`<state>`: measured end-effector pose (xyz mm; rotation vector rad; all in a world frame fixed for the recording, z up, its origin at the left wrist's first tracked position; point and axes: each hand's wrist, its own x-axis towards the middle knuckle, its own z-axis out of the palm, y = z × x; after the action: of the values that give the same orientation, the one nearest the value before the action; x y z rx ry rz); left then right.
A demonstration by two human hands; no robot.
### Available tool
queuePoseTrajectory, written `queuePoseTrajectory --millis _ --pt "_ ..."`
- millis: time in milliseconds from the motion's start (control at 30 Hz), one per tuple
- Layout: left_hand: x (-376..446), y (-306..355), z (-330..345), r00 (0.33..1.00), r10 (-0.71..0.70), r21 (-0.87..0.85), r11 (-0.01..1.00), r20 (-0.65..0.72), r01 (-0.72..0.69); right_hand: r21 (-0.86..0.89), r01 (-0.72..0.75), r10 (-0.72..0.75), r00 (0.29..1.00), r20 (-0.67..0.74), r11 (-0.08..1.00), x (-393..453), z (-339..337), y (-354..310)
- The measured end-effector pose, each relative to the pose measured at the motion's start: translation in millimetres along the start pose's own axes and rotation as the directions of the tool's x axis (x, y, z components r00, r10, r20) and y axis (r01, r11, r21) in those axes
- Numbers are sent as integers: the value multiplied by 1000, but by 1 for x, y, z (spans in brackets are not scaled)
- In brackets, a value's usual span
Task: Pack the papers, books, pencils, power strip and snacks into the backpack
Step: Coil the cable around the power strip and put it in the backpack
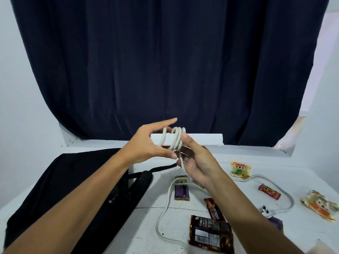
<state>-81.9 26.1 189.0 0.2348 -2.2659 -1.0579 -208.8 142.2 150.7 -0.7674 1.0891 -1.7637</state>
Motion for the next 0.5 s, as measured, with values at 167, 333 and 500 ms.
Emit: queuePoseTrajectory --millis 167,333,500 --pt "-1 -6 2 989 144 205 967 35 -148 48 -31 30 999 18 998 -3 8 5" --pt "-1 -8 13 958 287 271 922 -4 -275 29 16 -14 997 -72 999 -3 23 11" --pt "-2 -2 10 976 199 188 965 -84 -180 -201 61 -85 990 -110 978 -9 23 2"
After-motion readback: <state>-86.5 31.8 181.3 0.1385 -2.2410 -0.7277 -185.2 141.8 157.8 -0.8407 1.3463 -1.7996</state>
